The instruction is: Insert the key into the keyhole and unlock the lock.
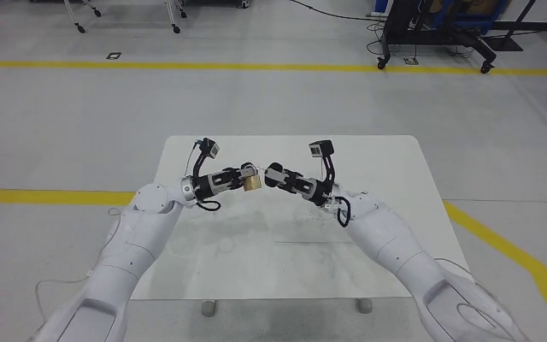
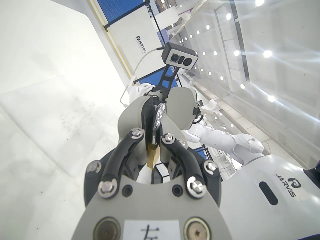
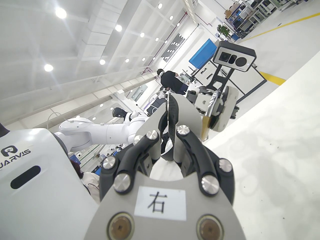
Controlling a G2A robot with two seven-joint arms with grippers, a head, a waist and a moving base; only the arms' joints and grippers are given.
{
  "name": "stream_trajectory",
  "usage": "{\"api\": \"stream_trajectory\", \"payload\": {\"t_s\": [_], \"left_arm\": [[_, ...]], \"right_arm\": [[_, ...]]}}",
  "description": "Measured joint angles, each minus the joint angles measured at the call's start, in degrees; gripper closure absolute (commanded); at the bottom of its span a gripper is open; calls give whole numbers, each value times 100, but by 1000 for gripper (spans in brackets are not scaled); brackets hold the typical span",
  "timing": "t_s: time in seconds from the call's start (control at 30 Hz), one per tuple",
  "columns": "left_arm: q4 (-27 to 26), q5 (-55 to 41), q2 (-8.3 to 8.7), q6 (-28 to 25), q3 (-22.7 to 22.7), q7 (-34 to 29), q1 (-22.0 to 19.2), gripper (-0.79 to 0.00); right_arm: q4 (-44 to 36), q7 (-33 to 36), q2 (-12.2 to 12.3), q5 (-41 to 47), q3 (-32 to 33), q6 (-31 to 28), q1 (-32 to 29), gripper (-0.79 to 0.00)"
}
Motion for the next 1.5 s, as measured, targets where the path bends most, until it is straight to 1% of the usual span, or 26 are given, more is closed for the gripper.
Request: {"api": "stream_trajectory", "payload": {"t_s": [0.1, 0.27, 0.37, 0.4, 0.5, 0.57, 0.63, 0.7, 0.73, 0.97, 1.07, 1.13, 1.23, 1.27, 1.4, 1.5], "left_arm": [[-4, 13, -1, -5, -8, 56, 7, 0], [-6, 15, -1, 8, -6, 57, 15, 0], [4, 161, -23, 456, 23, 561, 91, 0], [13, 284, -39, 721, 59, 865, 85, 0], [-44, 395, -93, 1387, 159, 1364, 25, 0], [-142, 383, -132, 1658, 215, 1472, -35, 0], [-214, 309, -178, 1889, 264, 1563, -109, 0], [-237, 318, -202, 1968, 285, 1659, -167, 0], [-237, 323, -203, 1968, 286, 1666, -168, 0], [-234, 316, -201, 1967, 280, 1670, -154, 0], [-347, 143, -210, 2145, 215, 1924, 26, 0], [-471, -80, -223, 2295, 132, 2064, 106, 0], [-558, -392, -237, 2619, 58, 2016, 126, 0], [-562, -331, -235, 2762, 70, 1977, 89, 0], [-576, -85, -238, 3130, 131, 1848, 15, 0], [-595, 23, -242, 3224, 135, 1866, -3, 0]], "right_arm": [[-92, 0, 33, 68, 126, 0, -53, 0], [-89, 0, 31, 68, 123, 0, -52, 0], [-105, -13, 31, 66, 124, 13, -64, 0], [-175, -82, 35, 39, 139, 83, -121, 0], [-420, -324, 94, -215, 272, 355, -341, 0], [-685, -386, 150, -219, 378, 523, -564, 0], [-982, -362, 258, -355, 557, 800, -846, 0], [-1339, -391, 350, -459, 763, 1001, -1112, 0], [-1395, -397, 358, -466, 782, 1018, -1137, 0], [-1324, -396, 353, -458, 765, 1006, -1105, 0], [-1321, -410, 353, -472, 764, 1020, -1114, 0], [-1361, -604, 352, -634, 754, 1321, -1172, 0], [-1503, -958, 370, -810, 809, 2134, -1298, 0], [-1581, -1096, 383, -853, 855, 2406, -1363, 0], [-1868, -1358, 442, -1191, 994, 3182, -1513, 0], [-2205, -1568, 457, -1283, 1079, 3533, -1642, 0]]}}
